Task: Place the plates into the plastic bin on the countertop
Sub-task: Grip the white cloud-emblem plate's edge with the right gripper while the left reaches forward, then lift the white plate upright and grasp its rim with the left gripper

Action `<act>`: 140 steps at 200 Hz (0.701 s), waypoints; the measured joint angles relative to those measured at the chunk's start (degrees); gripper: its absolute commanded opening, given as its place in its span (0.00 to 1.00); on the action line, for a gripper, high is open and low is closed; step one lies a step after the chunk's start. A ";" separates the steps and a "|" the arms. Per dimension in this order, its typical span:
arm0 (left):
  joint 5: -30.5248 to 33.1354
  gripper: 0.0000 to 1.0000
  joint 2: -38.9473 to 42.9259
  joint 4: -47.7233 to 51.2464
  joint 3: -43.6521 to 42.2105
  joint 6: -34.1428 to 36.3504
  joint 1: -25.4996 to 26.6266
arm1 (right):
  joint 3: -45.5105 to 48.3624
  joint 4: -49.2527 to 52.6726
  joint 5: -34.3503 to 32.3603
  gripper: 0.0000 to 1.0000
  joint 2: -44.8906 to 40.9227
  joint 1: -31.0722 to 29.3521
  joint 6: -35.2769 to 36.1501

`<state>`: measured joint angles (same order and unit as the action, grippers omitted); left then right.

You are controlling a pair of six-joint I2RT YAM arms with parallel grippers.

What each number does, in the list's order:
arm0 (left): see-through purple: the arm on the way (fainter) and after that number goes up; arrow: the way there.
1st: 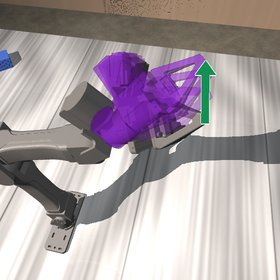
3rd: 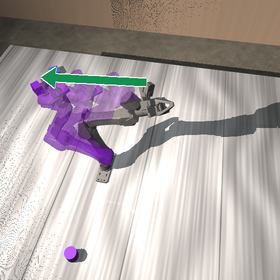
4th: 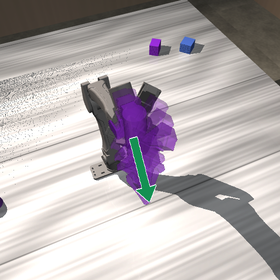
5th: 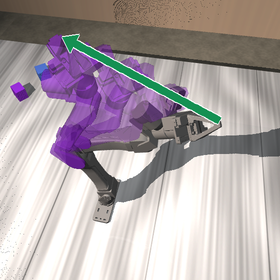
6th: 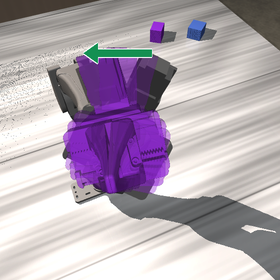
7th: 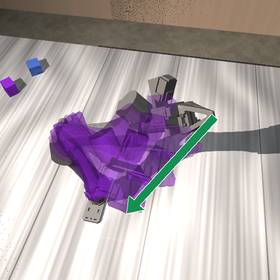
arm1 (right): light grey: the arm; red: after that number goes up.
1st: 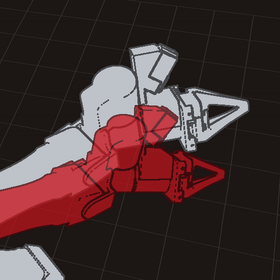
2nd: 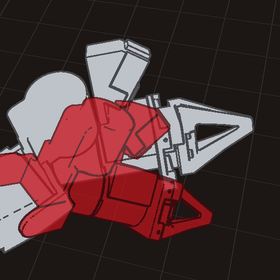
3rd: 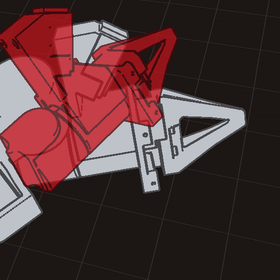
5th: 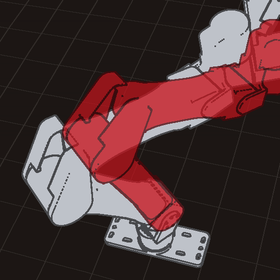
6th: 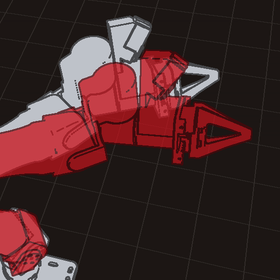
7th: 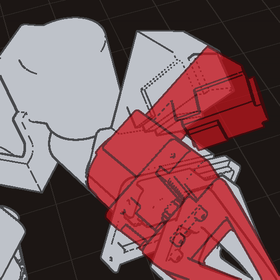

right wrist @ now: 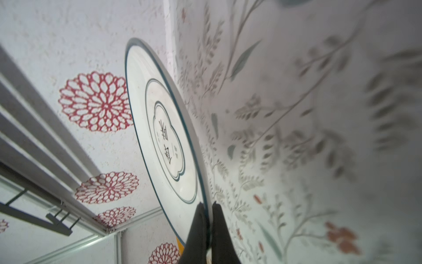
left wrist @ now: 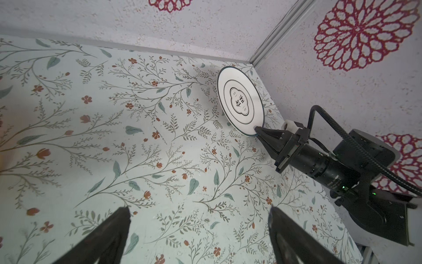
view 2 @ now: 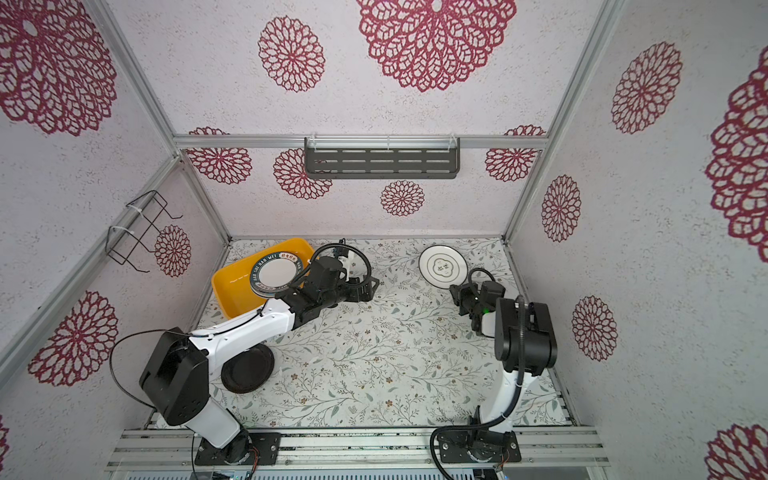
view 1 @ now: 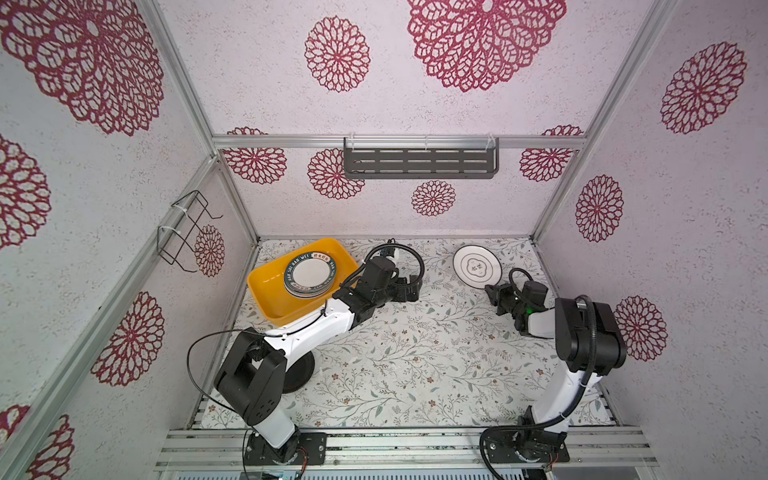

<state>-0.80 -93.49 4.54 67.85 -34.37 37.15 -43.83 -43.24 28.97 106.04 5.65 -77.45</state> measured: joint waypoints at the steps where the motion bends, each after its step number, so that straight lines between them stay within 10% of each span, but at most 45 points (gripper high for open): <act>1: -0.07 0.97 0.09 0.00 -0.07 -0.04 -0.13 | -0.17 0.37 0.02 0.01 -0.33 -0.28 0.26; 140: -20.52 0.94 9.22 -5.77 -9.35 -6.78 -16.35 | -16.46 34.99 -0.79 0.00 -16.65 -22.91 26.21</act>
<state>-21.32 -84.27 -1.23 58.50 -41.15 20.80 -60.29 -8.25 28.18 89.38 -17.26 -51.24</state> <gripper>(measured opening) 0.961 0.056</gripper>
